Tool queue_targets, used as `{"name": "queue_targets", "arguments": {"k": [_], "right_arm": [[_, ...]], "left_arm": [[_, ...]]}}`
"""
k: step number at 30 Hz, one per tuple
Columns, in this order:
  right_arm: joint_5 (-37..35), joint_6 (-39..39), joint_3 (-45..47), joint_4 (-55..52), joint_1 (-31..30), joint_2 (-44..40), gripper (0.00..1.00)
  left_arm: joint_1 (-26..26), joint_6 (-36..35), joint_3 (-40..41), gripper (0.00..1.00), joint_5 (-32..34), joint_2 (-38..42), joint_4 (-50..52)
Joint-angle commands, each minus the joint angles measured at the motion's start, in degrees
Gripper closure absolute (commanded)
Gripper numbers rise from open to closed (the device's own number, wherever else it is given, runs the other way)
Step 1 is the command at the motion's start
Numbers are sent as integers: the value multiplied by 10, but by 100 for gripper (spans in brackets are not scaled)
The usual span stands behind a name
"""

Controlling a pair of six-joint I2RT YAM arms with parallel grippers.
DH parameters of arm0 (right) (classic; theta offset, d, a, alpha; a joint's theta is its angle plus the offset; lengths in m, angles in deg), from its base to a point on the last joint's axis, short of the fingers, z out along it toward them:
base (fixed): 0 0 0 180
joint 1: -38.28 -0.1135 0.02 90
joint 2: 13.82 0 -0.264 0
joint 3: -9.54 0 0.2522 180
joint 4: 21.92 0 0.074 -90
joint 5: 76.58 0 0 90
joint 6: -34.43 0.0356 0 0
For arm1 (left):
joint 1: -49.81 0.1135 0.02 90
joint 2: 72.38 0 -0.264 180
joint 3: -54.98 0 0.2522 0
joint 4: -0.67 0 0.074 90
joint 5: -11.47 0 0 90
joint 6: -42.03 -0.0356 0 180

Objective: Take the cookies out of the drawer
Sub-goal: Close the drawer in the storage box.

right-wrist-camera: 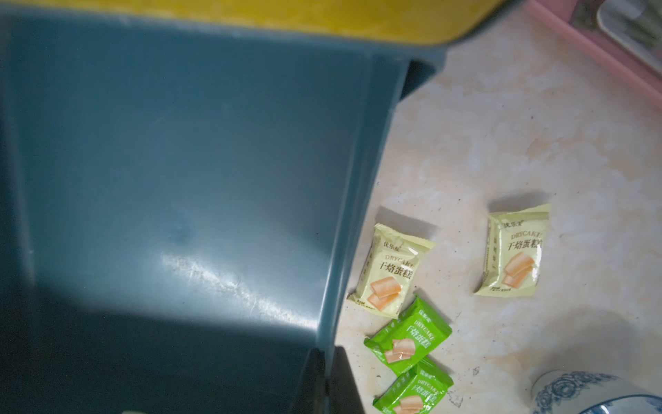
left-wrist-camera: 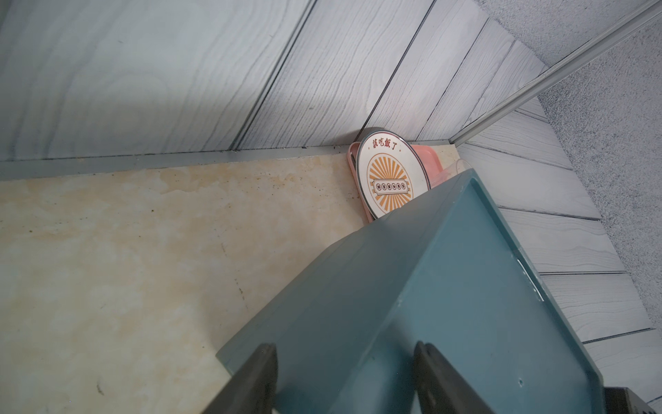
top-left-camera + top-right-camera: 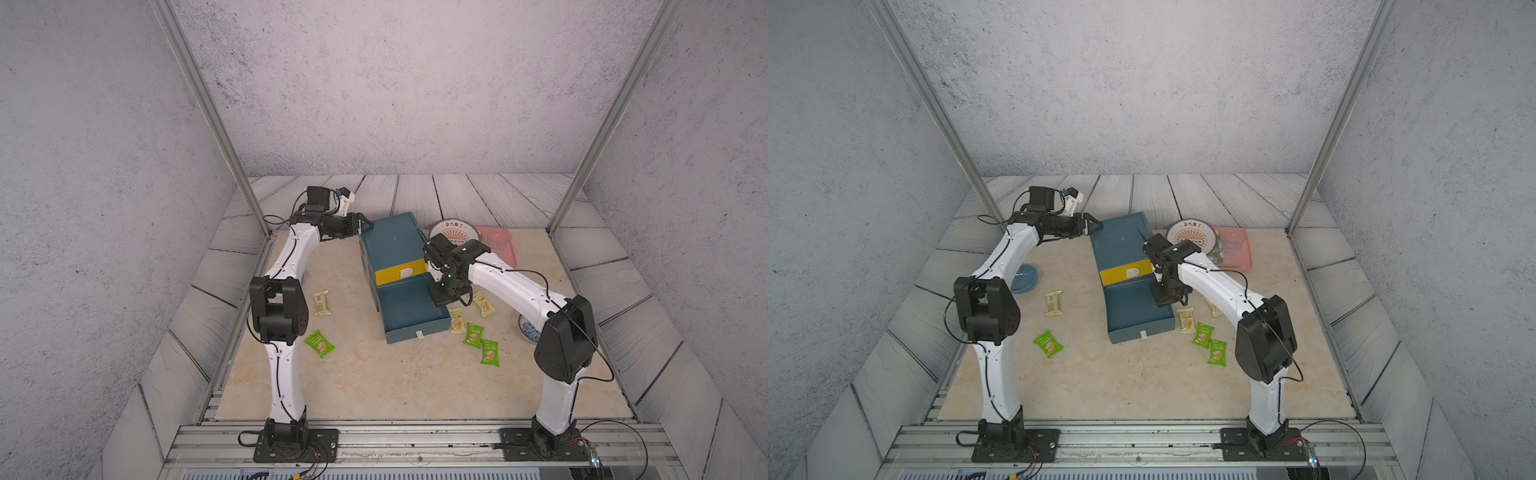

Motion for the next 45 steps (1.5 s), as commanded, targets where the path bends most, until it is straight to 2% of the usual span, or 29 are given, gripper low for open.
{"name": "queue_targets", "arguments": {"k": [1, 7, 17, 22, 36, 45], "right_arm": [[16, -71, -11, 105, -8, -21, 100], [-13, -84, 49, 193, -10, -44, 100], [-49, -68, -5, 204, -11, 20, 100], [-68, -45, 20, 214, -11, 17, 100], [-83, -23, 38, 215, -4, 6, 62], [-87, -10, 50, 235, 2, -74, 43]], "left_arm": [[-26, -7, 28, 35, -65, -9, 104], [-26, -2, 33, 35, -75, -10, 95], [-28, 8, 53, 35, -91, -11, 80], [-28, 14, 63, 35, -96, -9, 71], [-28, 18, 79, 33, -89, -3, 65], [-26, 19, 80, 32, -81, -1, 67]]}}
